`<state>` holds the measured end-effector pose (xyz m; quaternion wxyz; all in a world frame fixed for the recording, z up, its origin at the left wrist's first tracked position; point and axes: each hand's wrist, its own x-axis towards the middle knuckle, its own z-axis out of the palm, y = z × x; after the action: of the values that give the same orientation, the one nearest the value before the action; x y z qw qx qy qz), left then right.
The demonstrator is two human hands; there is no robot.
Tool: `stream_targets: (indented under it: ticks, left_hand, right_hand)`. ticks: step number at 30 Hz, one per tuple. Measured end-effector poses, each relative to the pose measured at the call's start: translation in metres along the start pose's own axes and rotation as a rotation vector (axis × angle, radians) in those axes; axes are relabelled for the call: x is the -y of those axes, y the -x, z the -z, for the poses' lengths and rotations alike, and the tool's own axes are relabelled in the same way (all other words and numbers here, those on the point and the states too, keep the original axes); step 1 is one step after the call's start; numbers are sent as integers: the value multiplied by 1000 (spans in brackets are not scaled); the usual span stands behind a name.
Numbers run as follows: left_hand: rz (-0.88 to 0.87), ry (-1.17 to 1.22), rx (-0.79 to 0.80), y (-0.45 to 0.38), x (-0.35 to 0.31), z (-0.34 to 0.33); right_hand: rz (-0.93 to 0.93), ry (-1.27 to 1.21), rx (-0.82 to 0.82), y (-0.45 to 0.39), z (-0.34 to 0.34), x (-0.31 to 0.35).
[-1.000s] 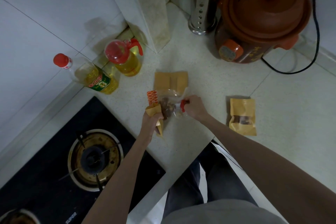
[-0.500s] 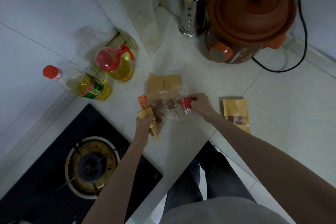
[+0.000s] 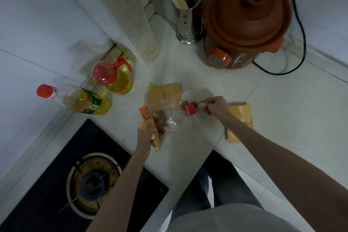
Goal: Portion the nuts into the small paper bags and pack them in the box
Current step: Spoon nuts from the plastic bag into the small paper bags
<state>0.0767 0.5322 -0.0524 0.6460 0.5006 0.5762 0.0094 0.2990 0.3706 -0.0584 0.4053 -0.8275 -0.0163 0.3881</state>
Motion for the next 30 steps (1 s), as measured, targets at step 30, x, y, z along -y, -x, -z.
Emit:
stream_targets:
  ticks: [30]
  left_hand:
    - [-336, -417, -158, 42, -33, -2]
  right_hand:
    - [62, -44, -58, 63, 81, 56]
